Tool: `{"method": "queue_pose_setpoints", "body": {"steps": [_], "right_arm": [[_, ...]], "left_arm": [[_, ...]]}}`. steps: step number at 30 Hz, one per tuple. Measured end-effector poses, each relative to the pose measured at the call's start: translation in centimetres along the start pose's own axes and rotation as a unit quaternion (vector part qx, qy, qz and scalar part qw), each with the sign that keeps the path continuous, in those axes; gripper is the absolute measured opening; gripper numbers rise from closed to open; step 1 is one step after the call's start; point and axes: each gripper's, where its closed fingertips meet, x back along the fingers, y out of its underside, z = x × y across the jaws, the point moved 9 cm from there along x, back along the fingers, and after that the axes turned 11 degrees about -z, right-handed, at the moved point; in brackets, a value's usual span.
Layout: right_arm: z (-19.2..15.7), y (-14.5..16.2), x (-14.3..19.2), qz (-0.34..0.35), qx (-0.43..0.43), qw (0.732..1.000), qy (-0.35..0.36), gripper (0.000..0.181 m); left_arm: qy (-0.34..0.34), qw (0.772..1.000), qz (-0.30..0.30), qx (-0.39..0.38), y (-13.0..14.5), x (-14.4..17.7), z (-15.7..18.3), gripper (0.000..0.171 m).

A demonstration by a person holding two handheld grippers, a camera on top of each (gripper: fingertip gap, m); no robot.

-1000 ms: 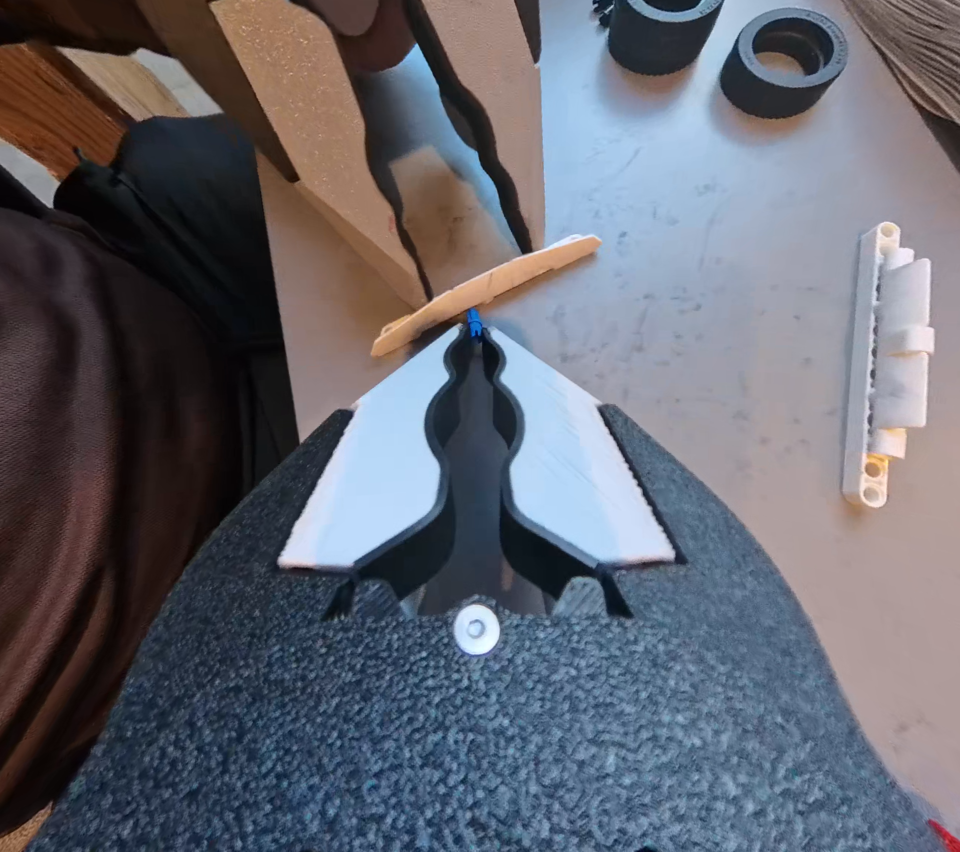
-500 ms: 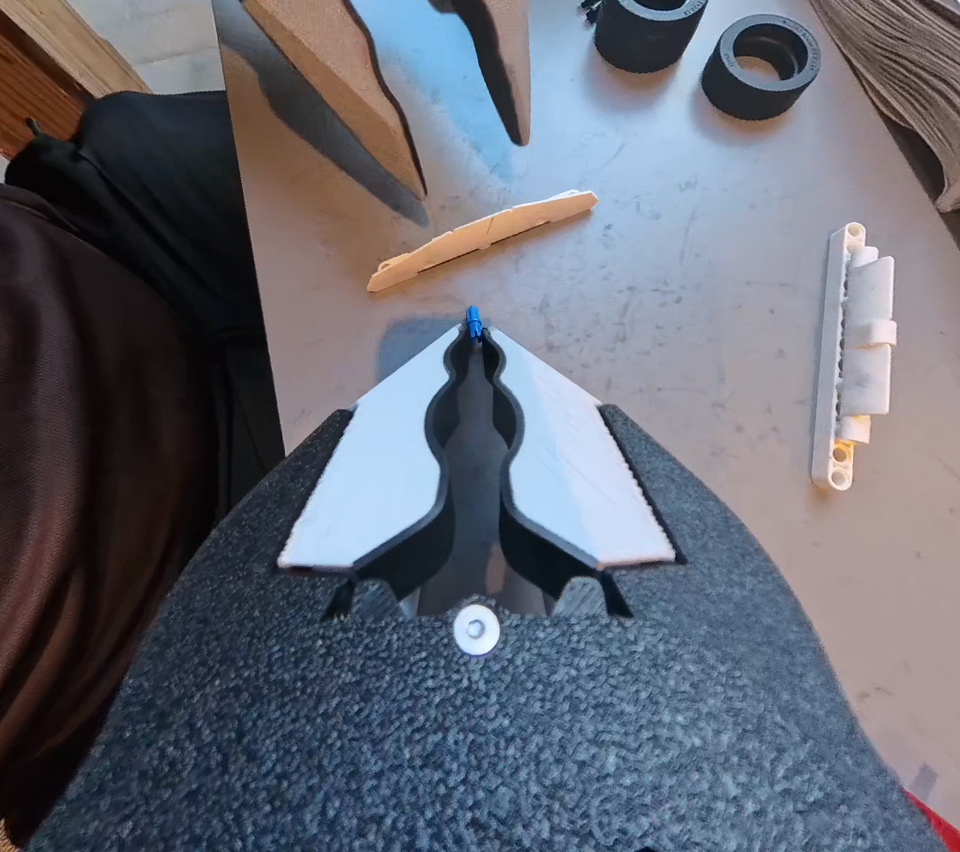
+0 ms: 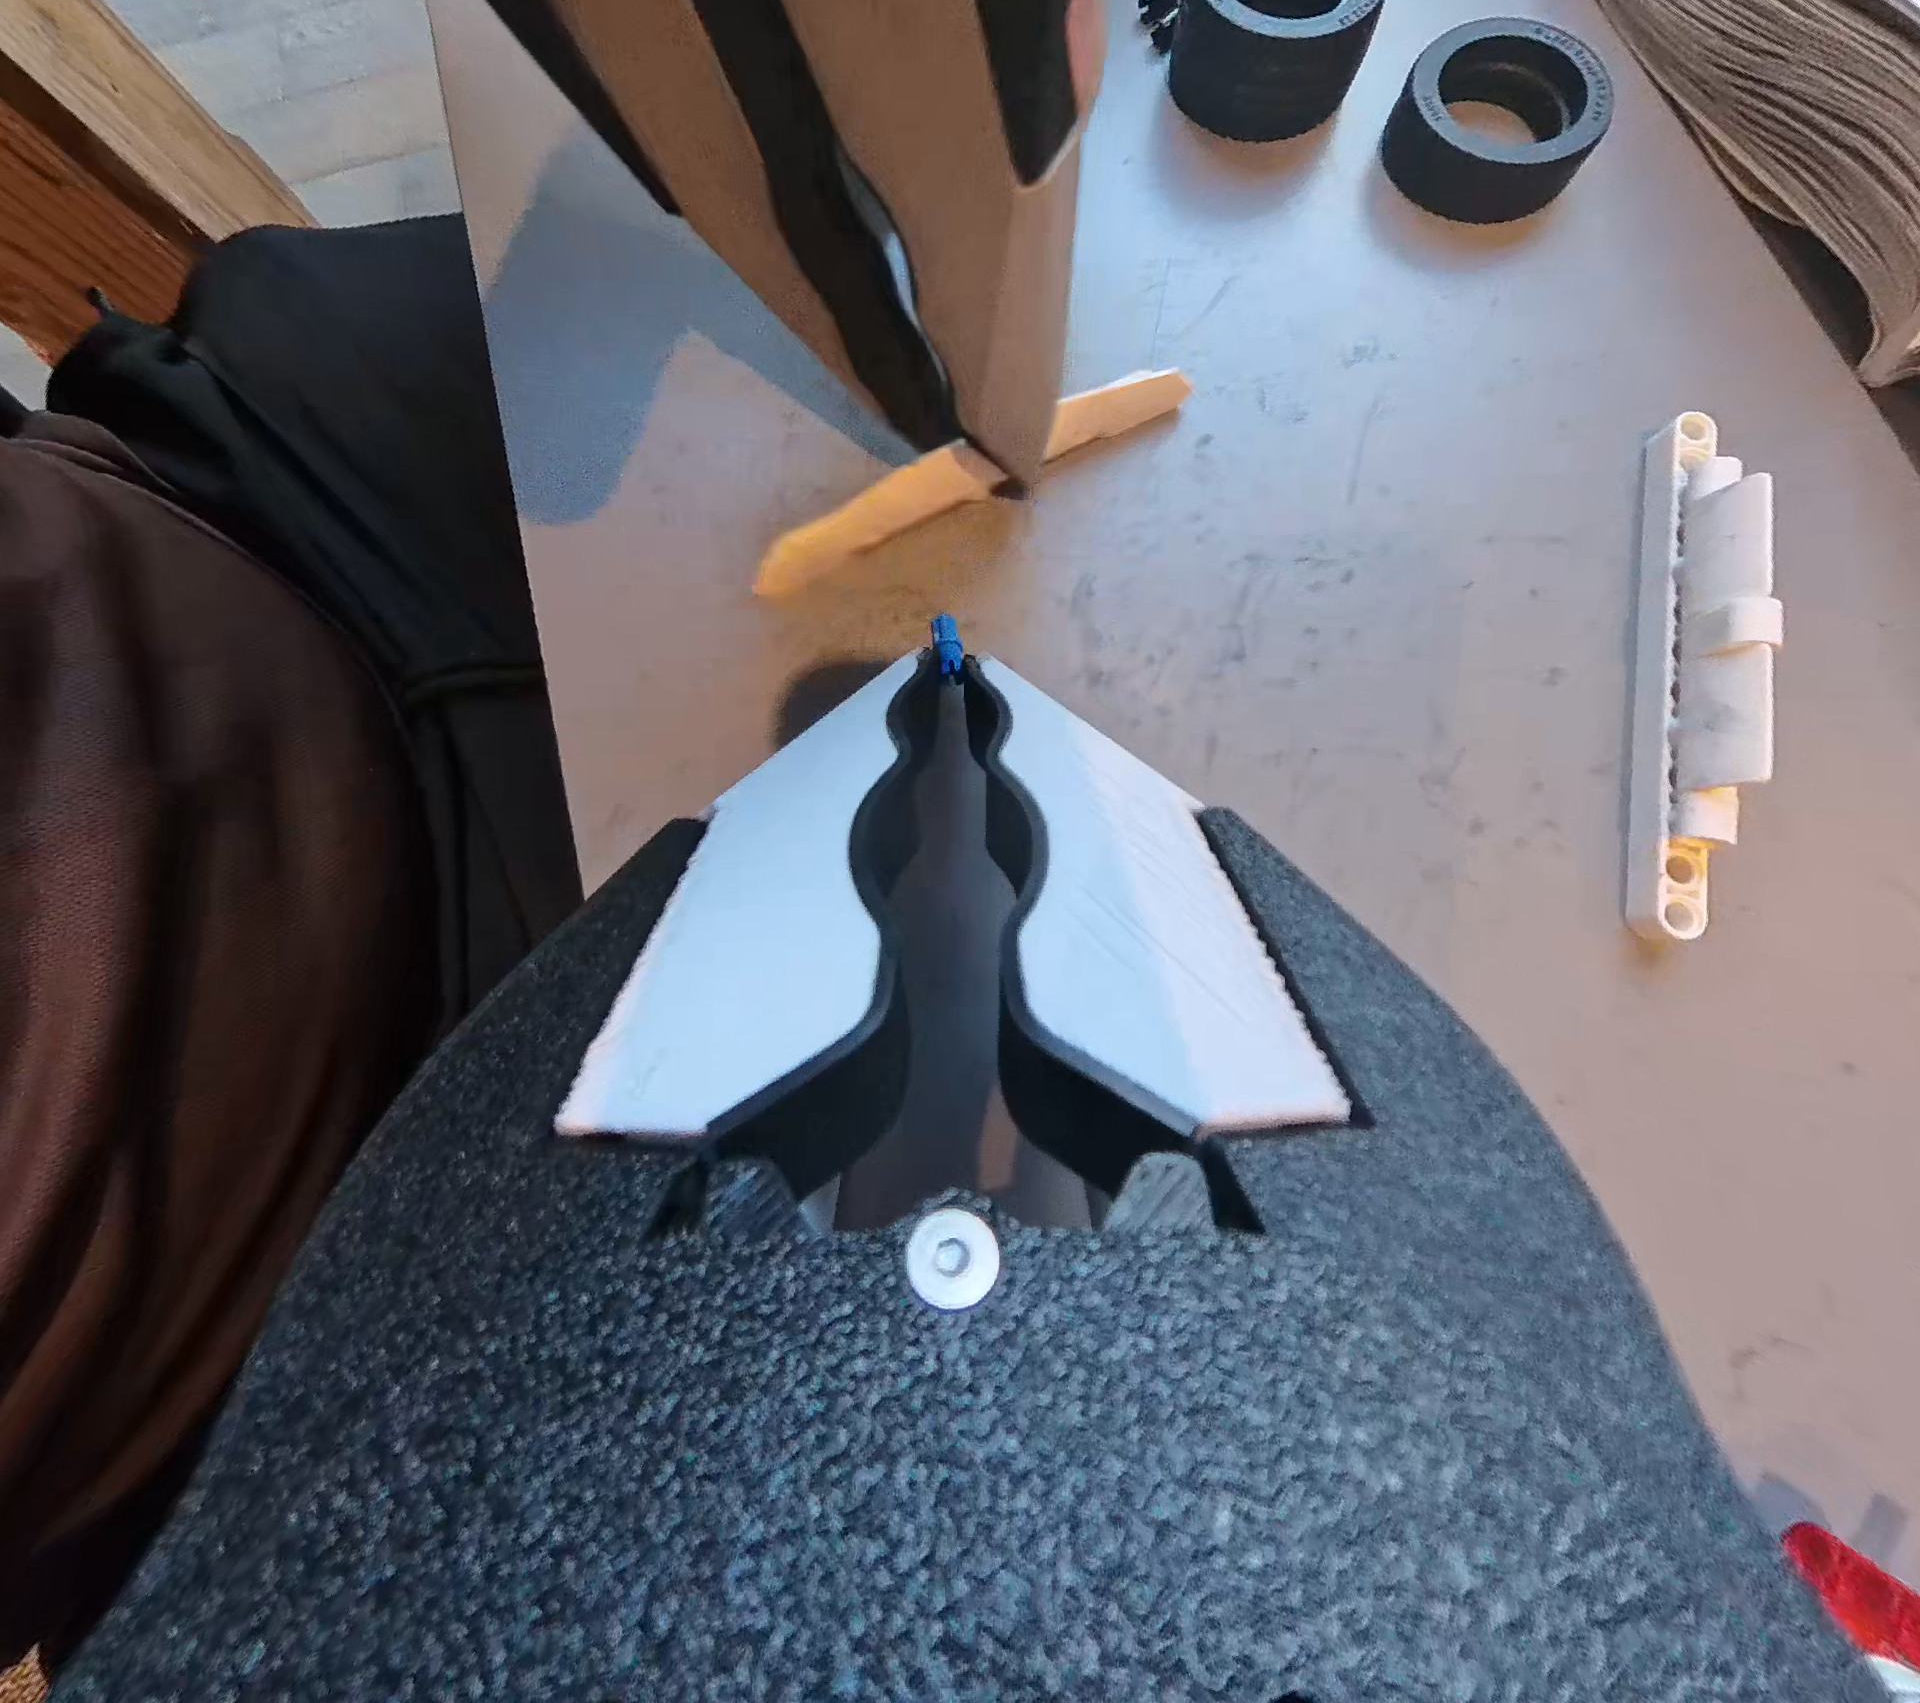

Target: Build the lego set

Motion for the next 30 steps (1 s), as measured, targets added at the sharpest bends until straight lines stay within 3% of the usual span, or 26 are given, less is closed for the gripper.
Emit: {"method": "queue_pose_setpoints", "body": {"steps": [4,6,8,9,10,12,14,16,23,30], "right_arm": [[0.1,0.0,0.3,0.014,-0.004,1.000,0.000,0.004],[0.3,0.0,1.0,0.045,-0.012,0.999,0.000,0.004],[0.7,0.0,2.3,0.100,-0.023,0.995,-0.009,0.004],[0.9,0.0,3.0,0.131,-0.033,0.991,-0.017,0.004],[1.0,-0.2,3.8,0.163,-0.041,0.985,-0.031,0.004],[1.1,-1.0,5.2,0.215,-0.053,0.974,-0.054,0.004],[1.1,-2.3,6.1,0.235,-0.050,0.969,-0.063,0.004],[0.9,-3.7,6.2,0.221,-0.042,0.972,-0.061,0.004],[-0.7,-5.4,6.0,0.188,0.009,0.982,0.020,0.004],[-0.6,-5.4,5.9,0.182,0.014,0.982,0.040,0.004]], "left_arm": [[-0.025,0.999,0.008,0.024,0.4,0.1,-0.3,0.005],[-0.074,0.990,0.082,0.090,0.8,1.2,-0.3,0.005],[-0.106,0.957,0.182,0.200,1.8,2.8,0.0,0.004],[-0.127,0.921,0.253,0.269,2.5,3.8,0.1,0.003],[-0.128,0.870,0.332,0.341,3.1,4.7,0.3,0.002],[-0.066,0.754,0.469,0.456,4.1,5.6,0.8,0.003],[0.006,0.645,0.549,0.531,4.4,5.3,1.2,0.003],[0.055,0.592,0.582,0.555,4.3,4.8,1.6,0.003],[0.127,0.530,0.630,0.553,4.4,3.5,2.2,0.003],[0.145,0.522,0.629,0.558,4.7,2.6,2.2,0.003]]}}
